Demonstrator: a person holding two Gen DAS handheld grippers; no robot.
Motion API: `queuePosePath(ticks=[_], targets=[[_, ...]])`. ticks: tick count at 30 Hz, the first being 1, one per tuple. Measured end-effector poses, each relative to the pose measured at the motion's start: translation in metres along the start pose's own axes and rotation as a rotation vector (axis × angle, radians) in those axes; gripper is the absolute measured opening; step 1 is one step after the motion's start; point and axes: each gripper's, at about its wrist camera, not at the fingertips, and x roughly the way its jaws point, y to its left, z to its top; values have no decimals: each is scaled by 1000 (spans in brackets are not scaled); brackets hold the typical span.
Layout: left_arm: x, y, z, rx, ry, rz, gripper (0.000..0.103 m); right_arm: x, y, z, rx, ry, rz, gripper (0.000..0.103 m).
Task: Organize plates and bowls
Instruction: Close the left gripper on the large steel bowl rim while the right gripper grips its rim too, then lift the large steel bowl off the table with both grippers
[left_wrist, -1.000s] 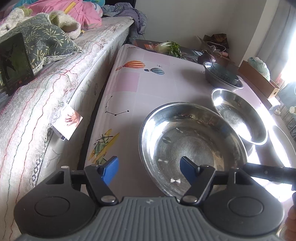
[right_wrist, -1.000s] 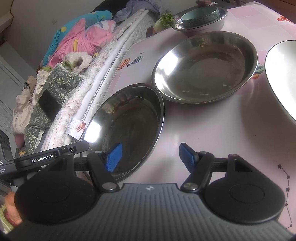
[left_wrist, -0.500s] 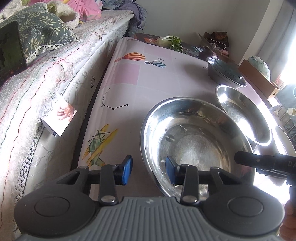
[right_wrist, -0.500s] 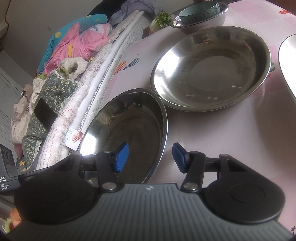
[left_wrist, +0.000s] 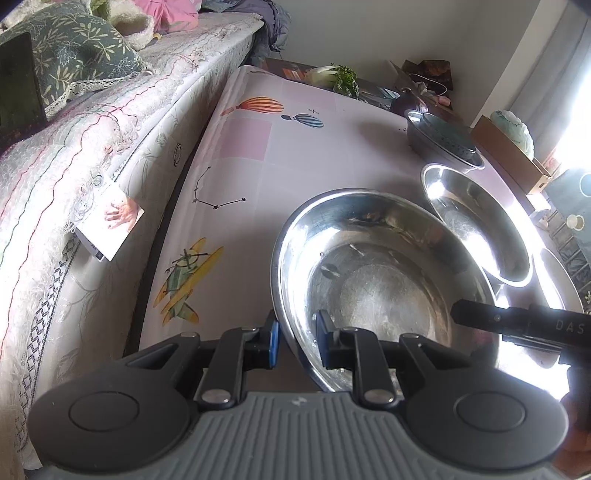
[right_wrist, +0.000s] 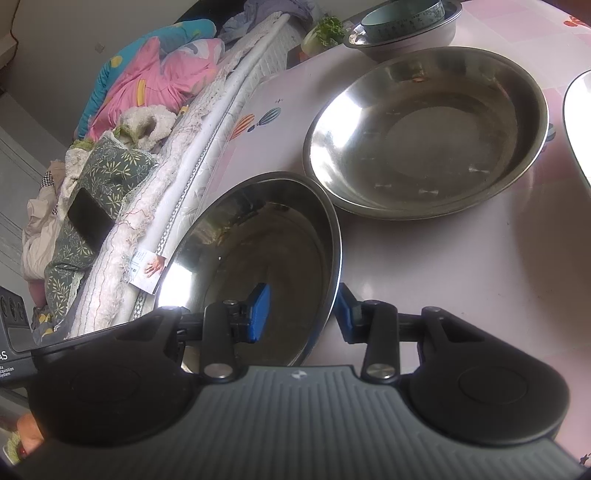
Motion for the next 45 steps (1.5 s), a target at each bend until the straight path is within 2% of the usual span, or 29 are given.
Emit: queuePosePath(ticks=[12,27,35,45], targets=[[-17,-4,-18,11,28,-67,21,-15,-6,-11,-7,38,-1,38],[-21,-10,-39,12,95,-152,22,-34,-15,-21,-1,36,-18,39],[-21,-8,-38,2,91,-158,22,-33,-16,-21,-3,31,-16,39],[-22,-2,-34,-10,69,-128,26,-34,-17,-22,2,28,-12,39]])
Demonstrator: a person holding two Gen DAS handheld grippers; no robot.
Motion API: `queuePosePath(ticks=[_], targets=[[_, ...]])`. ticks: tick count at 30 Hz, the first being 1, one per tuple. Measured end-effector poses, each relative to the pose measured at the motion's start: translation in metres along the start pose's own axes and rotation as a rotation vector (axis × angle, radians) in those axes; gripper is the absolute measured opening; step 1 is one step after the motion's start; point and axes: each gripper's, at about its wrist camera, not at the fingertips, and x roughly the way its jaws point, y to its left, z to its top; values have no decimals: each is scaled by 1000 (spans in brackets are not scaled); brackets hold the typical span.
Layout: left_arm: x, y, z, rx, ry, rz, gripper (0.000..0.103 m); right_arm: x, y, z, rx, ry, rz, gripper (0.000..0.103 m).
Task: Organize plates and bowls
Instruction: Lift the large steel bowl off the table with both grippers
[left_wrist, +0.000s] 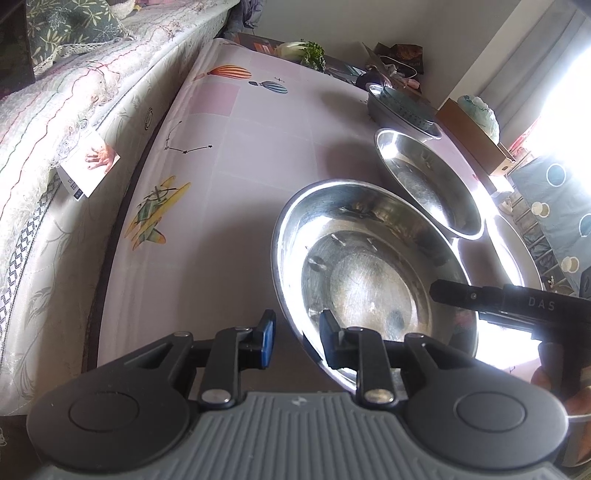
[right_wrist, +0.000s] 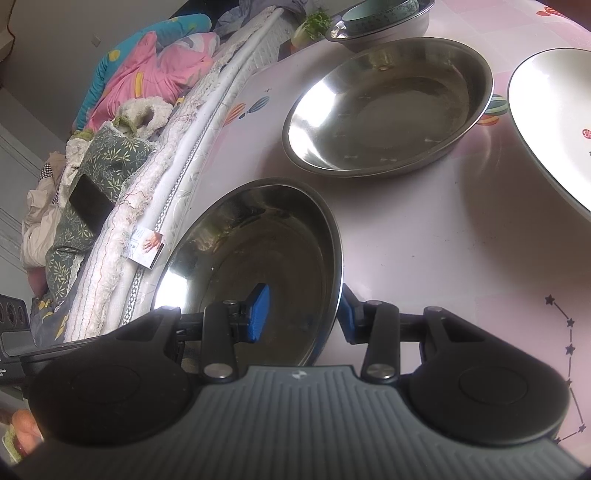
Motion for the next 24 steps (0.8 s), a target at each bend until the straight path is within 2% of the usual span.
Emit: queuePosePath(ticks=[10,24], targets=[[5,1,7,14,-22,29,26,-2,-1,0,5,-4,5,39],[10,-1,11,18,-19,20,26,-2,-1,0,-6,-14,8,38]])
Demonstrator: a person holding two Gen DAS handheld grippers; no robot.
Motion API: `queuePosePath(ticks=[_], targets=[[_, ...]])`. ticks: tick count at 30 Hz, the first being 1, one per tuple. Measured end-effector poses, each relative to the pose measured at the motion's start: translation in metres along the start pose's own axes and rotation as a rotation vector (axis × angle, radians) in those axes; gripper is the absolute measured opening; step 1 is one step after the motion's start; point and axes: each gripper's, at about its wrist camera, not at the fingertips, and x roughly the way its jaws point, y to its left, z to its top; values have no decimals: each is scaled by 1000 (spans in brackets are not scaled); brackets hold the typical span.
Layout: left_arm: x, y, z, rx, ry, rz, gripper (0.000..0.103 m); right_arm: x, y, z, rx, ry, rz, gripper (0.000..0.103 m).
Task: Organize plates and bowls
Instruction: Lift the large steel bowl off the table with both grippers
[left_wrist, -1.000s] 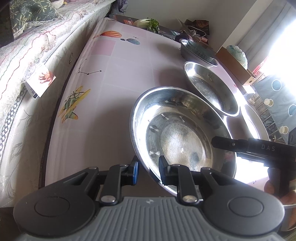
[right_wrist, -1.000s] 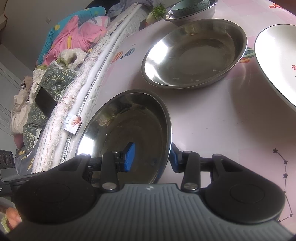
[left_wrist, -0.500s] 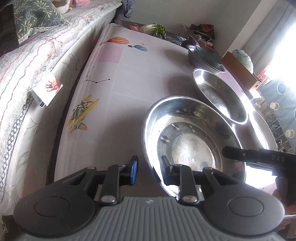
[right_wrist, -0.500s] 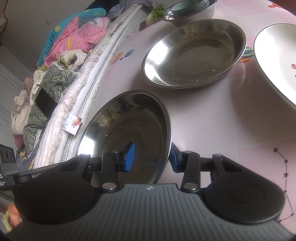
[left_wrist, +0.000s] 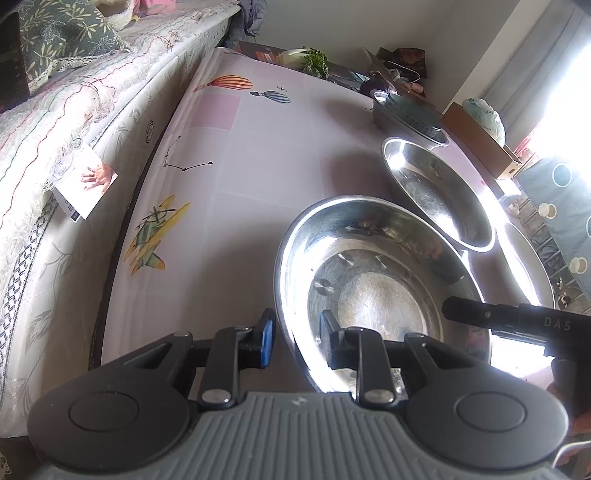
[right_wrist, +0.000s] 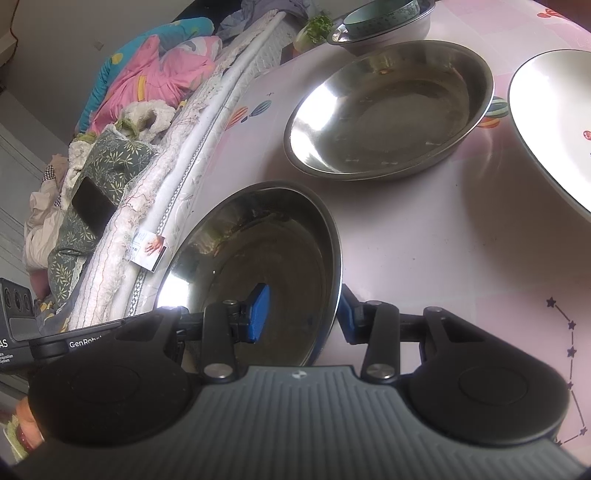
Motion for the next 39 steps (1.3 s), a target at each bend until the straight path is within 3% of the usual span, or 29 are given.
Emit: queuePosePath(ticks=[10,20,27,39], targets=[[1,-8,-3,7,15,-40,27,-4,-8,4,-6,-12,-7,34],[10,-30,1,191,-32,154,24,-7,-6,0,-82,-38,-79,30],[16,-38,2,228,-36,178,20,-5,-5,-5,-108,-51,-98,14],[15,-40,3,228,-24,187,19,-3,-4,-6,-113,-58,-95,13]])
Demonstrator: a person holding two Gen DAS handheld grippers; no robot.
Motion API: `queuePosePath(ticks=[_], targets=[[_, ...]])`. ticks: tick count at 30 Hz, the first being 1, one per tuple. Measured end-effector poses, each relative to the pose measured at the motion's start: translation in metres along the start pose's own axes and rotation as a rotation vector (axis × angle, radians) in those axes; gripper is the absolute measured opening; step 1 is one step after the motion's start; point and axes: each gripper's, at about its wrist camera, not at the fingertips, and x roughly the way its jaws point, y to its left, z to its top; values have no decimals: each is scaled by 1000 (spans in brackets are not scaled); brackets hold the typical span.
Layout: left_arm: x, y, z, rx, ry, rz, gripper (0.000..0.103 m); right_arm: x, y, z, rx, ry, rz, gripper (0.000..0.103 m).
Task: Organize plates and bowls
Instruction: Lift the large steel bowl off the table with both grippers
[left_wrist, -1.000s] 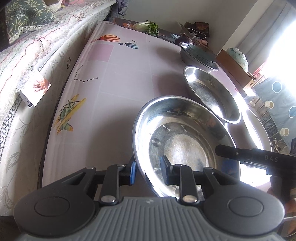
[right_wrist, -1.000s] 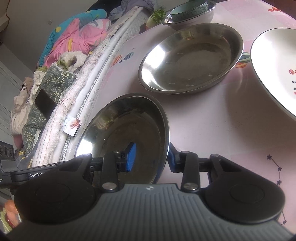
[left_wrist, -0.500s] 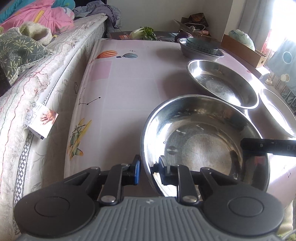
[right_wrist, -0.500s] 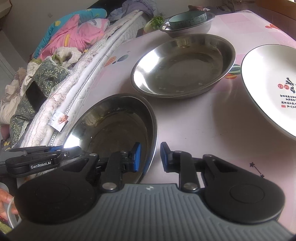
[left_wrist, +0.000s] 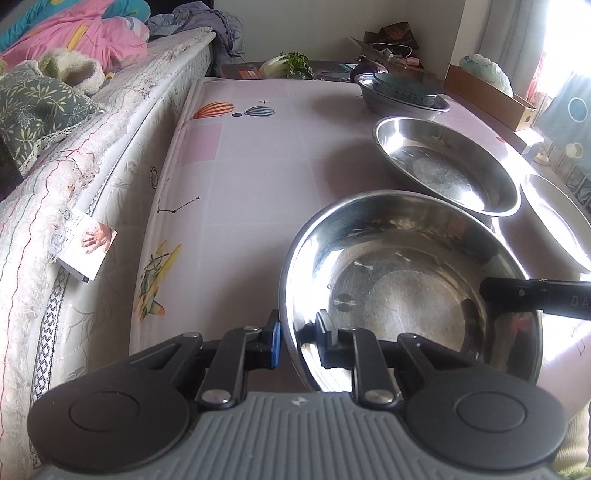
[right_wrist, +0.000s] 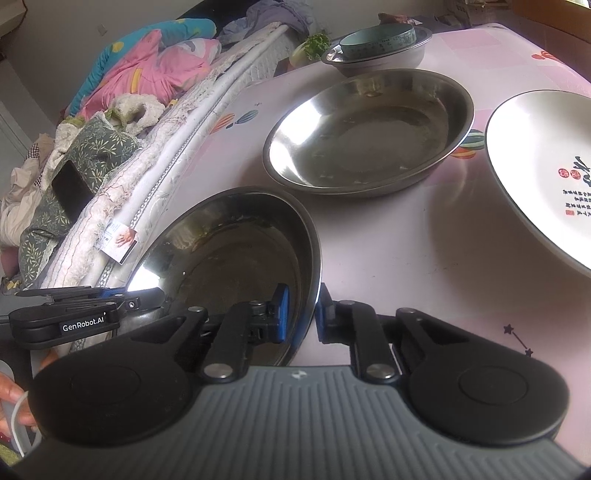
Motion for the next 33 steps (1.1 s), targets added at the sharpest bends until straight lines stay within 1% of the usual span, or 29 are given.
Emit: queuePosePath(ticks=[17,23,29,33], targets=[[-5,-3,-4,-3,17,-5,20,1,-1,1,-13,-13,-15,13],[-3,-4,-2,0,26,-6,20,-3,-2,-1,-15,-20,-27,15],[-1,-4,-2,-4,30,-7,22,-5,-3,-4,-13,-20,-18,15],[-1,-2,-2,-18,31,-23,22,-4,-3,-5,-9,-19,-1,15]])
